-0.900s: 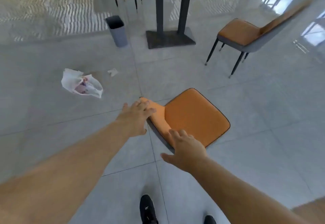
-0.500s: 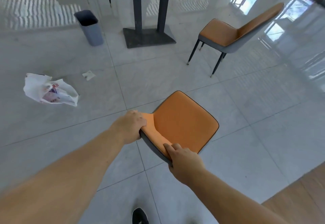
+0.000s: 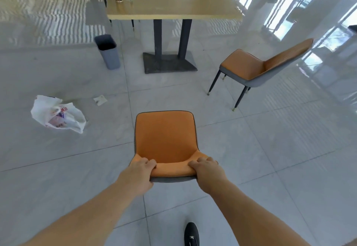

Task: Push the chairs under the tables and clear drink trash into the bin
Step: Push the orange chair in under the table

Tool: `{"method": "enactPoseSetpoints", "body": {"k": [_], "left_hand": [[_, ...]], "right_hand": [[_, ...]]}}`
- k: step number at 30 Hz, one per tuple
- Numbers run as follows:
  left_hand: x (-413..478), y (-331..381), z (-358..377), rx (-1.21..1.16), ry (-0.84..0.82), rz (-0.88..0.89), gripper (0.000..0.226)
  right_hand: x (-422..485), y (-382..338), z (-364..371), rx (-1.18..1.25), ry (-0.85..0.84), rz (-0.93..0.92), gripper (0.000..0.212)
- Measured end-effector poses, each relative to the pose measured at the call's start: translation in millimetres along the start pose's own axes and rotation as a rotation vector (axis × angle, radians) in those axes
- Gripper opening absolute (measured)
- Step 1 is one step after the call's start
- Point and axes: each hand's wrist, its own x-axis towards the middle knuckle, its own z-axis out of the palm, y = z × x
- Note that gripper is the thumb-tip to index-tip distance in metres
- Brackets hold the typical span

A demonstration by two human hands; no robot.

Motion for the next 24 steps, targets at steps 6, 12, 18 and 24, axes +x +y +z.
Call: {"method": "enactPoseSetpoints", "body": {"k": [6,12,18,24], "left_hand": [[59,7,-42,-0.123,-0.001,-0.103,0.055],[147,-15,-90,-0.161,0.092,-0.129,0.047],[250,-63,-149,-0.171,0.147,-0.114,0.048],[350,-110,-215,-0.167,0.143,-0.088,0.047]], "right_hand": [[75,35,-45,-0.027,0.045,-0.139,0.039],[171,56,-100,-0.015,0.113,-0.192,0.031],[278,58,-168,-0.013,0.114,-0.195,0.030],[384,55,-238,-0.011,0.115,-0.174,0.031]]}}
